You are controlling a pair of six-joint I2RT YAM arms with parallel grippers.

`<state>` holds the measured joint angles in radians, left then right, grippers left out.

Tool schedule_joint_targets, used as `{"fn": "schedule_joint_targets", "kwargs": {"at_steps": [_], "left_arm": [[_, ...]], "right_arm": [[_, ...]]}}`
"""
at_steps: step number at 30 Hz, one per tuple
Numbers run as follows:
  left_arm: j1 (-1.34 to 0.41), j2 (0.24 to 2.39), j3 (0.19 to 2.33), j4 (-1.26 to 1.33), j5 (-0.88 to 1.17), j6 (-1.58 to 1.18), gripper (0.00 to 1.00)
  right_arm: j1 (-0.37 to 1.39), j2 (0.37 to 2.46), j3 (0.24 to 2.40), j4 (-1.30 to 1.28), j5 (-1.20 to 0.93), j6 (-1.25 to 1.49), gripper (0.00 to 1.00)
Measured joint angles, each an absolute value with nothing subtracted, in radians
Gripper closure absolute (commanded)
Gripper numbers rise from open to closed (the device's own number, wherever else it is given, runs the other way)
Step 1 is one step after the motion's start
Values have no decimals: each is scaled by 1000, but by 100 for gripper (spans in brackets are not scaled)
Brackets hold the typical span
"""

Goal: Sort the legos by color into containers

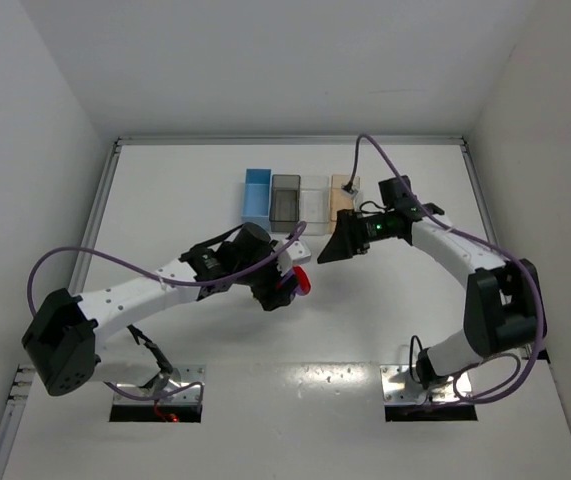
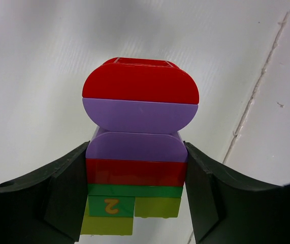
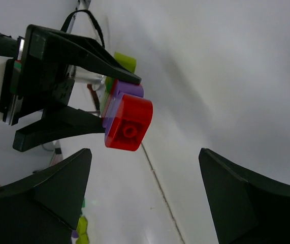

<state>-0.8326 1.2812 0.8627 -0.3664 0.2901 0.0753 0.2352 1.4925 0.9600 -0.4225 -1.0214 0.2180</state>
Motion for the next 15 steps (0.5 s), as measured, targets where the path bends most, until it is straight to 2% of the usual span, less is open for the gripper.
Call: {"fn": "schedule_joint_targets", "kwargs": {"at_steps": [6,15], "left_arm": [[-833,1289,886,-370,303,75,100],[-833,1326,913,-368,302,74,100]], "right_arm": [[291,1593,992,-436,-1062,214,15],[371,1664,1058,-458,-1095,210,22]]}}
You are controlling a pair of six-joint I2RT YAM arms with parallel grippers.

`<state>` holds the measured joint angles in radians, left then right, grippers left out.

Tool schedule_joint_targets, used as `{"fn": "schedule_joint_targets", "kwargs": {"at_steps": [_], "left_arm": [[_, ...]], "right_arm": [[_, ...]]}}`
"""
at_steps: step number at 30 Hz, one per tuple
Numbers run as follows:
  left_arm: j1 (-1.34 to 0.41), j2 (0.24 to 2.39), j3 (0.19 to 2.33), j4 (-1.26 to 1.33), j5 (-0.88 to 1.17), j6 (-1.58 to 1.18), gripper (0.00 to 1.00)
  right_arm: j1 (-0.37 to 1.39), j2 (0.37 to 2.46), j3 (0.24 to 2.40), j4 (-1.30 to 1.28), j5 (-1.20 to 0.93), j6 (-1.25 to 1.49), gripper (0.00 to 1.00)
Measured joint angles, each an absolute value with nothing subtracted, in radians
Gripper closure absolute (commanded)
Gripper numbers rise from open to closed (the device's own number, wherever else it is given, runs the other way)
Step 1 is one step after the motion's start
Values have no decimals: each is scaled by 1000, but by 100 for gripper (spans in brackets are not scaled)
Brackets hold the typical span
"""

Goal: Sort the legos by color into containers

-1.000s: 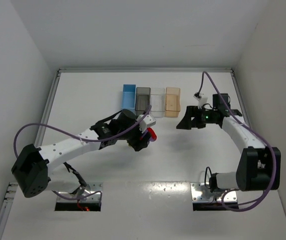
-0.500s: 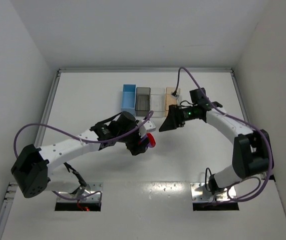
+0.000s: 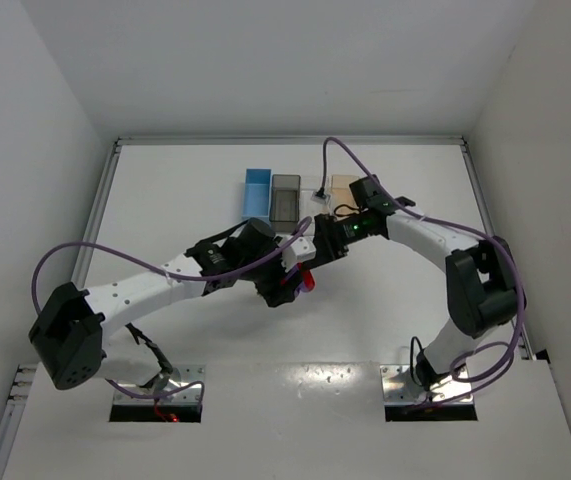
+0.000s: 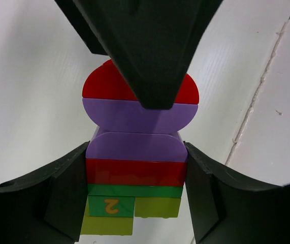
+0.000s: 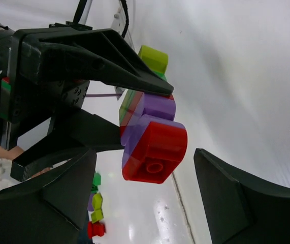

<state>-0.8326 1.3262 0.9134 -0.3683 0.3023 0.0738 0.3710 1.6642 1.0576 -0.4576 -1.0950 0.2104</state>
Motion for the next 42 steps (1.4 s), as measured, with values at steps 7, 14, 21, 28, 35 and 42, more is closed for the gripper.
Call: {"fn": "schedule_joint_targets", "kwargs": {"at_steps": [7,14,21,28,35,42], "left_arm": [[-833,1329,913,-364,245,74,100],[-833,1329,913,-348,162,72,100],[-833,1329,913,-351,152,70,100],[-833,1325,898,-326,142,65,100],[-833,1314,867,-246,139,59,100],[-833,1309,832,-280,127,55,100]], "right_arm": [[389,1710,1065,-463,-1111,215,32],[399,1732,1065,-470,-1125,220,55],[395,1742,1066,-462,-1136,237,84],[380,1752,1071,-460,-1148,231,99],[343,1750,1076,-482,-1163,224,100],[242,1729,1078,-487,-1156,209,100]]}}
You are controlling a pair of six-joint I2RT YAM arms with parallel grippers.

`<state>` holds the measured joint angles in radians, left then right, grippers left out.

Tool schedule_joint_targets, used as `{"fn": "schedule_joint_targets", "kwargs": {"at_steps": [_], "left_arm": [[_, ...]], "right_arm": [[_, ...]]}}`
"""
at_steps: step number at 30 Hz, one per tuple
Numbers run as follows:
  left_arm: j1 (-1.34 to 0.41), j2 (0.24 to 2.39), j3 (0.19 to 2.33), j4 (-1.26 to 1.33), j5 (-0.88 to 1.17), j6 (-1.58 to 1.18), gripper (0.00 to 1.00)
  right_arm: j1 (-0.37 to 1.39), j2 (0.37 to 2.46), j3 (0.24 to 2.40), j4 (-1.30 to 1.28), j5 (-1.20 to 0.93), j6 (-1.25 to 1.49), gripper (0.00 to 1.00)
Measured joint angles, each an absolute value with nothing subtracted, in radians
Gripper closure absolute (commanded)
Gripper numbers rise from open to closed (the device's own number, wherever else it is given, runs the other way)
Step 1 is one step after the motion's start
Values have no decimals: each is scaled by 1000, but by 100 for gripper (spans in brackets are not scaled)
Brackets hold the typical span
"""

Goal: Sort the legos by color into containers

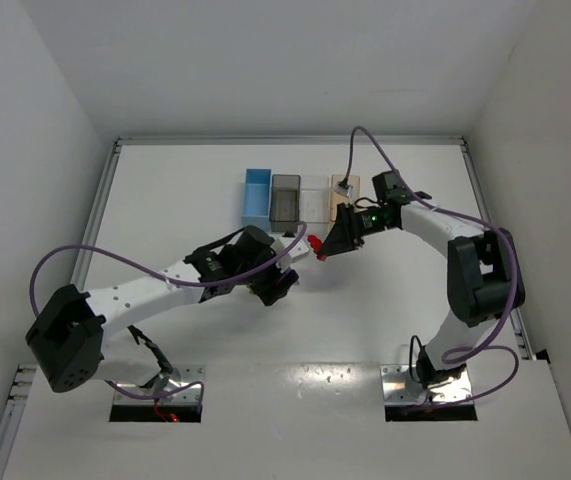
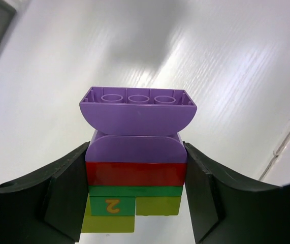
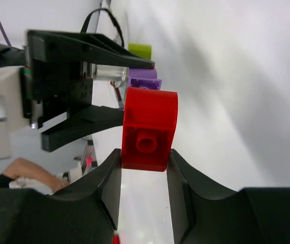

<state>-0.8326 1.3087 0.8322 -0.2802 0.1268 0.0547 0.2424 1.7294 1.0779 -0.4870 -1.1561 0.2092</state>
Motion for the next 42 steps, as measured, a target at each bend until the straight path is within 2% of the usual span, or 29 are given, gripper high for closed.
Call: {"fn": "schedule_joint_targets", "kwargs": {"at_steps": [8,17,21,29,30,34,35,38,42], "left_arm": [[-833,1304,819,-306,116,52,100],[-823,1304,821,-306,43,36,100],[-810,1303,823,-307,36,32,100],[-805,1303,844,-305,33,24,100],[-805,1303,847,-306,33,21,100],[-805,1303,854,-306,33,17,100],[-805,1303,855,-305,34,17,100],[-805,1303,855,-306,33,17,100],[-805,1303,855,-306,33,17,100]], "right_arm": [[189,1697,1080,-475,-1057,213,100],[164,1595,1135,-345,-521,295,100],[165,1633,1225,-331,-388,316,100],[175,1811,1296,-329,-262,344,98],[175,1829,1298,-335,-255,345,96],[179,1879,1307,-353,-236,345,73],[179,1885,1312,-359,-236,345,62],[179,1896,1341,-374,-241,345,45],[179,1893,1357,-371,-271,341,37]]}}
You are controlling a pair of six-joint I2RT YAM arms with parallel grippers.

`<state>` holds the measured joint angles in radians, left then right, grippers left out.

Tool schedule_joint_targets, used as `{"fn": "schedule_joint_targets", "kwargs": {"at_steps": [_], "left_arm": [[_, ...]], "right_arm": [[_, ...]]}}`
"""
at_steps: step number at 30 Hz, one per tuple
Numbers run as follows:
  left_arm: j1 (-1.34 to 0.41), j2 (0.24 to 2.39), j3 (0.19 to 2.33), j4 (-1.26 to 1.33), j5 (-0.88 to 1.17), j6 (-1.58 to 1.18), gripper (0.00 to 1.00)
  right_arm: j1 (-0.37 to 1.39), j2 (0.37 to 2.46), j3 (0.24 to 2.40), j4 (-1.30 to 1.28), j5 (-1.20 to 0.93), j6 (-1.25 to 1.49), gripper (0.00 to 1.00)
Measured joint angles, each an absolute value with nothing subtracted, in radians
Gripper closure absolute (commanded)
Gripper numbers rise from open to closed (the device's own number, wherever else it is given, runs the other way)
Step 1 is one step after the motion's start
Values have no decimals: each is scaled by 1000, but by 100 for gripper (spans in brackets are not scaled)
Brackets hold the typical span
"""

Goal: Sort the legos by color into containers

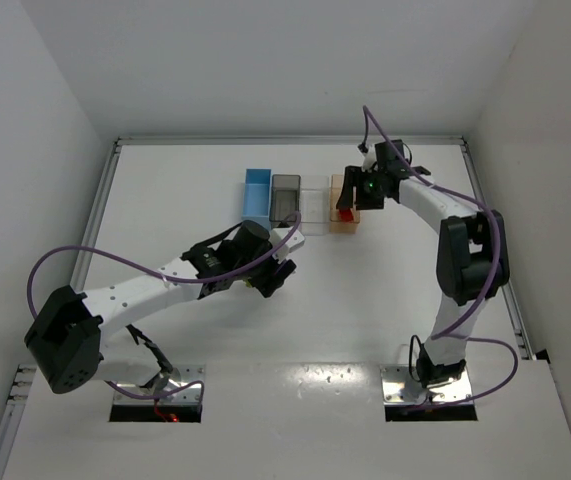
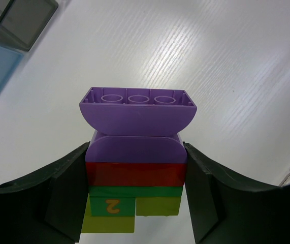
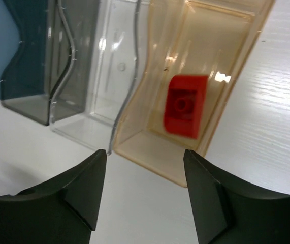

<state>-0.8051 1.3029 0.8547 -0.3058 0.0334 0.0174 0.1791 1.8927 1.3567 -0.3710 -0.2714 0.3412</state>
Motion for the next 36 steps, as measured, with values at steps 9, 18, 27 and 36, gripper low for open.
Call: {"fn": "schedule_joint_targets", "kwargs": {"at_steps": [9,18,27,36], "left_arm": [[-805,1303,856,-306,42,17,100],[-805,1303,858,-306,62,17,100],[-805,1303,873,-307,64,17,100],[-805,1307,880,-314,64,17,100]], "right_arm": [[203,1840,1356,-400,-568,325,35],[320,1862,1327,-470,-957,253,33],[428,1883,1327,-504,-1069,233,30],[473,1883,1312,-503,-1070,215,55]]}}
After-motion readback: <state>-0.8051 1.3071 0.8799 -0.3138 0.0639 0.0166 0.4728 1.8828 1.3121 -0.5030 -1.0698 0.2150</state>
